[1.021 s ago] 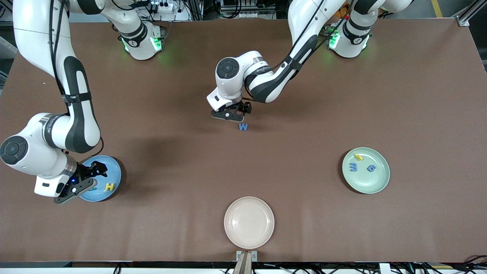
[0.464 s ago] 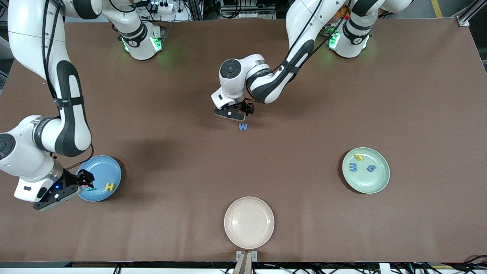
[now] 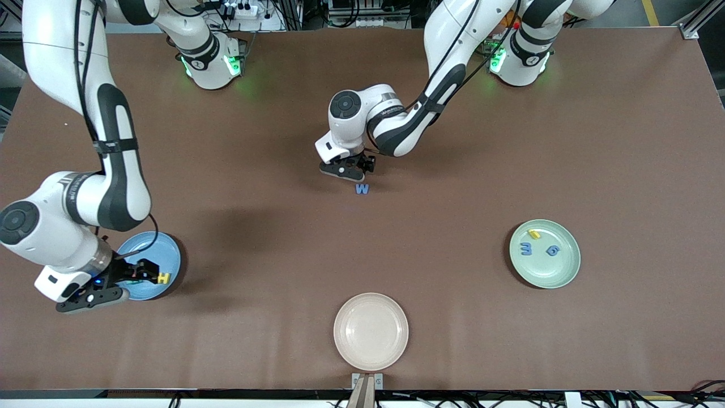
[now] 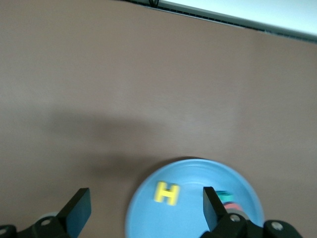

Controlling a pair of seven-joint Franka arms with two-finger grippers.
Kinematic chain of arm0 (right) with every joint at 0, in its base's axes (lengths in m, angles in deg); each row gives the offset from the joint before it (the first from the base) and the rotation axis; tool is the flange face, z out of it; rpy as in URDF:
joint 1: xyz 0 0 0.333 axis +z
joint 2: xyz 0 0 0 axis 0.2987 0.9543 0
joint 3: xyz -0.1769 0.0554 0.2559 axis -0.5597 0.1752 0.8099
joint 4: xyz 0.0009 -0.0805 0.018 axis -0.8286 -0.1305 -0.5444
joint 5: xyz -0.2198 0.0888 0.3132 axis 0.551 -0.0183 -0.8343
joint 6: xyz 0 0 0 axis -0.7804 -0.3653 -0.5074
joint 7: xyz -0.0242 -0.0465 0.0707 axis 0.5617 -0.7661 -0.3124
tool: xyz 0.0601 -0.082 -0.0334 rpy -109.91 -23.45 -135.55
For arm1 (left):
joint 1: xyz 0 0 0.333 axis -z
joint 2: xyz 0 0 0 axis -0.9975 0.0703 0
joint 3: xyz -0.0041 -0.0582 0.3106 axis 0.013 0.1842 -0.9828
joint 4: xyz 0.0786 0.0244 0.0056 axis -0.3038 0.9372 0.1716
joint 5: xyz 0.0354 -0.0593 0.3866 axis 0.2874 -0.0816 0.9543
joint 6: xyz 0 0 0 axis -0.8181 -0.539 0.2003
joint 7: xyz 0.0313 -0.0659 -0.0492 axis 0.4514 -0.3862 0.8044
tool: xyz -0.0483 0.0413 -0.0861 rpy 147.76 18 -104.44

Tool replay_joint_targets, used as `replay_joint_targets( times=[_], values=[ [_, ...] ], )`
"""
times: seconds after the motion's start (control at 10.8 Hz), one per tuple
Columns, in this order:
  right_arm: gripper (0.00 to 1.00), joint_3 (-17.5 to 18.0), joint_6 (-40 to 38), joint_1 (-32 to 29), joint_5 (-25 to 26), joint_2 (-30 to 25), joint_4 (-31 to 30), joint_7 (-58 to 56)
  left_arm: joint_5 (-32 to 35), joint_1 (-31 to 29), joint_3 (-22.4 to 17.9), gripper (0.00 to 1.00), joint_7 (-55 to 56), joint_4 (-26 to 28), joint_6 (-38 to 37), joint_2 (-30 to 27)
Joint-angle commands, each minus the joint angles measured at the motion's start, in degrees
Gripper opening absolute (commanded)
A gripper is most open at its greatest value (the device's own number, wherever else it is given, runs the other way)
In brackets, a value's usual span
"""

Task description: Sort uppercase to blue plate, lowercase to green plate

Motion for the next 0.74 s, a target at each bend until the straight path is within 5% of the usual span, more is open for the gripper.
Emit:
replay_joint_targets(
  times=[0.0, 0.28, 0.37, 0.65],
  values=[
    [1.00, 2.3, -0.9, 1.0, -0.2, -0.4, 0.3, 10.4, 2.2, -0.3, 0.4, 0.72, 0.4, 0.2, 1.2, 0.7],
    [1.00, 3.4, -0.9, 3.1, -0.1, 0.1, 0.2, 15.4, 2.2, -0.3, 0.4, 0.37, 0.5, 0.2, 1.2, 0.8],
    [1.00, 3.8, -1.0, 4.0, -0.1, 0.0, 0.0, 17.0, 2.2, -0.3, 0.4, 0.08, 0.5, 0.4, 1.2, 0.7],
    [1.00, 6.3, -3.8, 4.6, 0.1, -0.1, -0.6, 21.3, 3.0, -1.0, 0.4, 0.00, 0.0, 0.3, -1.1, -1.2]
  ],
)
